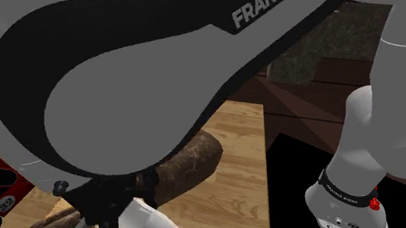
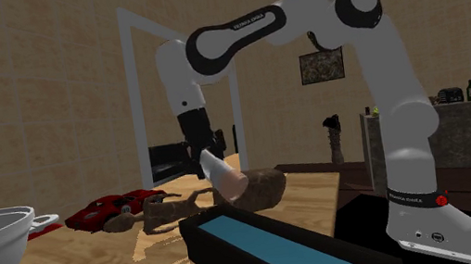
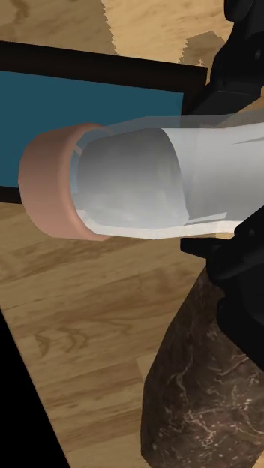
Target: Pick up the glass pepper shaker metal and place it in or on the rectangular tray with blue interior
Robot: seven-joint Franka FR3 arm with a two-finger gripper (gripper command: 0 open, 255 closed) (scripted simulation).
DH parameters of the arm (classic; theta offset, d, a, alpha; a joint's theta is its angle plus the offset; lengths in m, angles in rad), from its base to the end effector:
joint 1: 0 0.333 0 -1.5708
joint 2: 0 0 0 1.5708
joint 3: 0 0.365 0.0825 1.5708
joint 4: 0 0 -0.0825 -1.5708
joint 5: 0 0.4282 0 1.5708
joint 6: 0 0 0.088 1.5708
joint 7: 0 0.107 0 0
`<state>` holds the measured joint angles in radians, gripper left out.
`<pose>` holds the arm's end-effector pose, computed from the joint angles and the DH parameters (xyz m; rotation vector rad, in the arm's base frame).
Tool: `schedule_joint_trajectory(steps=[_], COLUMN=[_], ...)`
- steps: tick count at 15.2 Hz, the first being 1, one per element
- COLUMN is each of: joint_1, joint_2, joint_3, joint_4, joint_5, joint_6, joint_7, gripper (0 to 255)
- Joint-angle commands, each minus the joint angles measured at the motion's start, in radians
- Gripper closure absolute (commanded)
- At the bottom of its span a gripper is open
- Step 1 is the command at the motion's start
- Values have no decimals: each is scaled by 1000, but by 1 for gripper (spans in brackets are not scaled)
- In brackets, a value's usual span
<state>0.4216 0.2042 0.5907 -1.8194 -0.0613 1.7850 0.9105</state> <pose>0.3565 0.5227 0.4560 2.9915 0.1841 -0.2431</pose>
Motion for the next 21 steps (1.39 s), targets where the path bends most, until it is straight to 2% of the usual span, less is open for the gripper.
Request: schedule_joint_trajectory(steps=[1,13,21], joint_1=[10,131,137], joint_2=[-49,-216,-162], joint_3=[19,148,153], joint_4=[-55,-232,-296], joint_5=[31,181,149], joint_6=[14,73,180], joint_7=[22,214,231], gripper=[255,255,255])
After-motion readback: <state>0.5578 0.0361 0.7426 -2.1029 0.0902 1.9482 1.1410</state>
